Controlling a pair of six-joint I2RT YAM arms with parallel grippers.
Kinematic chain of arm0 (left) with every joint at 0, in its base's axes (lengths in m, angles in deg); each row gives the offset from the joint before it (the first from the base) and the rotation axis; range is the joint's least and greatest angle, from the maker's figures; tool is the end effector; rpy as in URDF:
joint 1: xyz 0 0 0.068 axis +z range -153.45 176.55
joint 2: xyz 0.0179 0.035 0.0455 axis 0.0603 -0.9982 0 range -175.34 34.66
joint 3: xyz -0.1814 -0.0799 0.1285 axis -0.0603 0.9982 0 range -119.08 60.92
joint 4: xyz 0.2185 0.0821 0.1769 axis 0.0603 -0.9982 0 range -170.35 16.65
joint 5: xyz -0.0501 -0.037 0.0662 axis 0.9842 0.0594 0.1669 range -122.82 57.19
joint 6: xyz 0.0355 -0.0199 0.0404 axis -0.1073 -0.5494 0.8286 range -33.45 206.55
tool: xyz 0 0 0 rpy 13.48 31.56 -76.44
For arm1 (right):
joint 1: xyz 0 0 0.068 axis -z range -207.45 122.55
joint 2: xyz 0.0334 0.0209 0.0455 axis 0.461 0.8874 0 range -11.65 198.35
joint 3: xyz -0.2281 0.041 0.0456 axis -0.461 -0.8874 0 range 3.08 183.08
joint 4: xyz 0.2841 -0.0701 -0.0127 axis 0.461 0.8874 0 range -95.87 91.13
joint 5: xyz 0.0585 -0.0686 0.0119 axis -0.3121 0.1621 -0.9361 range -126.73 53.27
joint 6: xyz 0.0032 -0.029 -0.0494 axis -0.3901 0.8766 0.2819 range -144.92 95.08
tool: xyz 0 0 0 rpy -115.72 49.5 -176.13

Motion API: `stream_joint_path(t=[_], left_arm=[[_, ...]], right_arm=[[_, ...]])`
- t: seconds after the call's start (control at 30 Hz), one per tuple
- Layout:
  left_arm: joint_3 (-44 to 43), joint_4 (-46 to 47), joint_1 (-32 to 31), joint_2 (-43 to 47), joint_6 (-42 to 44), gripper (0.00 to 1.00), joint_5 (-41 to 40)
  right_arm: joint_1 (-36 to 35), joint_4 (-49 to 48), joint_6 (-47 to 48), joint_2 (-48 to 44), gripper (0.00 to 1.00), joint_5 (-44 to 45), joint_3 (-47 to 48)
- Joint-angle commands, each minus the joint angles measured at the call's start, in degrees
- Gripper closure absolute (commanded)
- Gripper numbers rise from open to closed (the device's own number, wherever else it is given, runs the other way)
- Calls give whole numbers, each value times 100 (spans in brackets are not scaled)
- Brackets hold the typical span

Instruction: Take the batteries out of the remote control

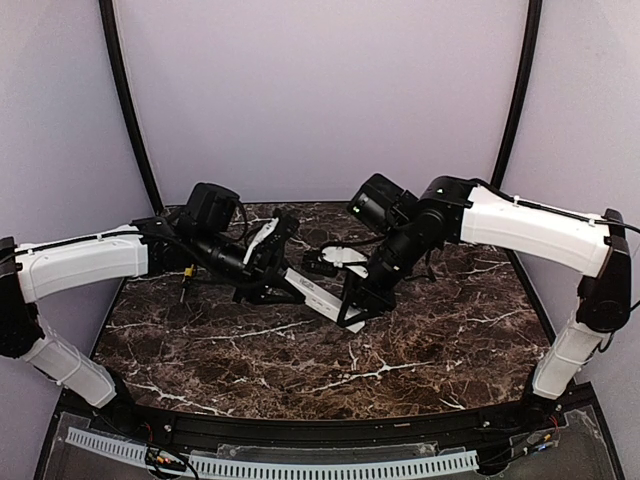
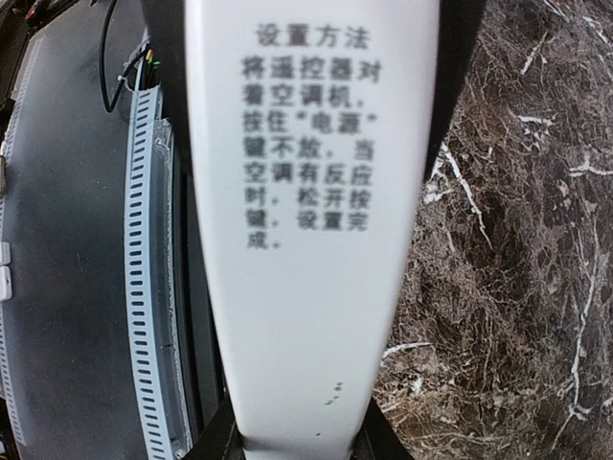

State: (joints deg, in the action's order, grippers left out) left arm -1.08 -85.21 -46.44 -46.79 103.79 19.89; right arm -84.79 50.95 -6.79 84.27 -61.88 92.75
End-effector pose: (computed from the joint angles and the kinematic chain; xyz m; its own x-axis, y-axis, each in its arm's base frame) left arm 0.2361 -0.2643 0.2496 -0.0935 0.3325 -0.9385 0.9821 -0.1242 -0.1418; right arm 0.1887 0.3264 0.2689 -0.1879 -0.8148 -0.5484 -0.9727 0.0768 0.2191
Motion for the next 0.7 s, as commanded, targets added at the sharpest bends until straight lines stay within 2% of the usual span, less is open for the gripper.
stream_joint_path(t=[0.0,0.07,0.1,0.17,0.2,0.23,0.27,0.47,0.67], left_arm=[[-171,-129,-1,-57,36,87,76],[-177,-101,-8,-53,42,97,117],[-165,-87,-8,-35,56,98,86],[-97,17,-8,26,72,99,-47],[-60,149,-4,52,90,100,-110],[23,241,-2,121,89,100,-261],[75,420,-7,160,96,100,-322],[510,1134,-6,473,218,100,-886],[1019,2502,2,527,428,100,-1343]], right_arm=[[-14,-66,49,-29,100,-91,79],[-13,-148,-41,-62,100,59,8],[-14,-221,-106,-96,84,173,-58],[27,-466,-283,-224,42,376,-264],[94,-628,-404,-327,29,426,-398],[244,-787,-538,-435,10,394,-531],[401,-928,-686,-555,2,252,-650],[1327,-1798,-1752,-1320,1,-321,-1241],[2209,-2324,-3648,-1620,1,-634,-1733]])
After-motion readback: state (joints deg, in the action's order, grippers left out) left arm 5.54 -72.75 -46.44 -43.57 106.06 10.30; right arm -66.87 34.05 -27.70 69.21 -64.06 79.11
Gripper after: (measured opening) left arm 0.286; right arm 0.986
